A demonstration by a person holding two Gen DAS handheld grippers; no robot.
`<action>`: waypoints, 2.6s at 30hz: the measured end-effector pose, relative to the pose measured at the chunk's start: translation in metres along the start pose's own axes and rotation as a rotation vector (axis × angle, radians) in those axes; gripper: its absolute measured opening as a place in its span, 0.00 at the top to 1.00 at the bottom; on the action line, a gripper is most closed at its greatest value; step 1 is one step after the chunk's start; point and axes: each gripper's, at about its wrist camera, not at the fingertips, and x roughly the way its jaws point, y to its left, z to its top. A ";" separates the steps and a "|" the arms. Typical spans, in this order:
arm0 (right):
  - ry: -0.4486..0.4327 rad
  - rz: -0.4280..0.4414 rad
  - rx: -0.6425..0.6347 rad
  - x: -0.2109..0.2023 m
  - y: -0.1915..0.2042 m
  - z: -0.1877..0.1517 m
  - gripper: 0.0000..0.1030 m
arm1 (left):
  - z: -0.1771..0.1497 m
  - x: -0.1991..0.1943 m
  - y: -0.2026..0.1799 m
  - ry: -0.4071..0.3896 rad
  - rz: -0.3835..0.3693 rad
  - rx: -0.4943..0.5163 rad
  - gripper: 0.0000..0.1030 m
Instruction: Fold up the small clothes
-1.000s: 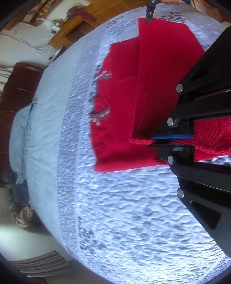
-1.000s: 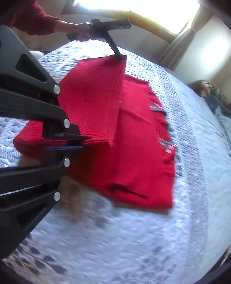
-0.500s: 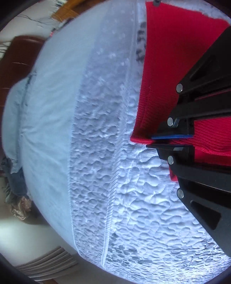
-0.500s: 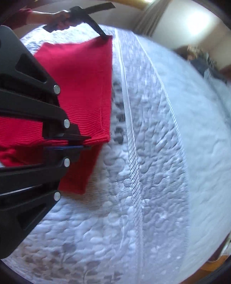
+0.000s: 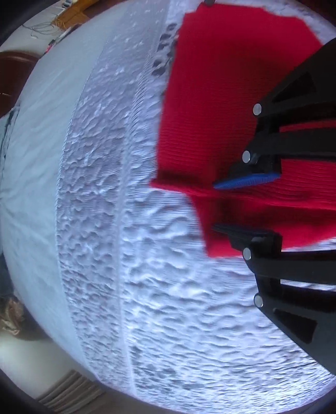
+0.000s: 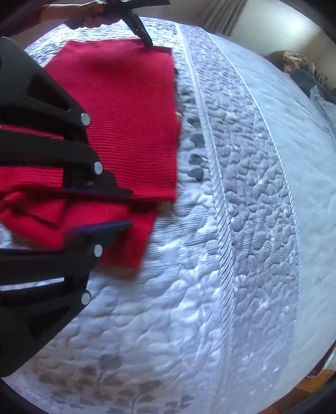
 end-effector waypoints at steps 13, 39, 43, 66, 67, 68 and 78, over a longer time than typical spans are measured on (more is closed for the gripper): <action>0.181 0.198 -0.047 -0.012 0.011 -0.149 0.79 | -0.153 -0.041 0.019 0.101 0.011 0.042 0.68; 0.190 0.209 0.026 0.003 -0.001 -0.160 0.40 | -0.163 -0.029 0.013 0.189 -0.320 -0.148 0.44; 0.192 0.219 0.042 0.011 0.003 -0.150 0.57 | -0.156 -0.021 0.000 0.181 -0.262 -0.106 0.66; 0.224 0.190 -0.005 -0.076 -0.002 -0.242 0.91 | -0.262 -0.116 -0.009 0.172 -0.311 -0.070 0.83; 0.227 0.189 -0.007 -0.080 -0.004 -0.250 0.91 | -0.273 -0.121 -0.010 0.172 -0.313 -0.067 0.83; 0.229 0.187 -0.008 -0.084 -0.006 -0.260 0.92 | -0.282 -0.124 -0.011 0.174 -0.312 -0.060 0.83; 0.235 0.127 0.020 -0.080 -0.024 -0.327 0.92 | -0.352 -0.118 -0.023 0.183 -0.234 -0.006 0.81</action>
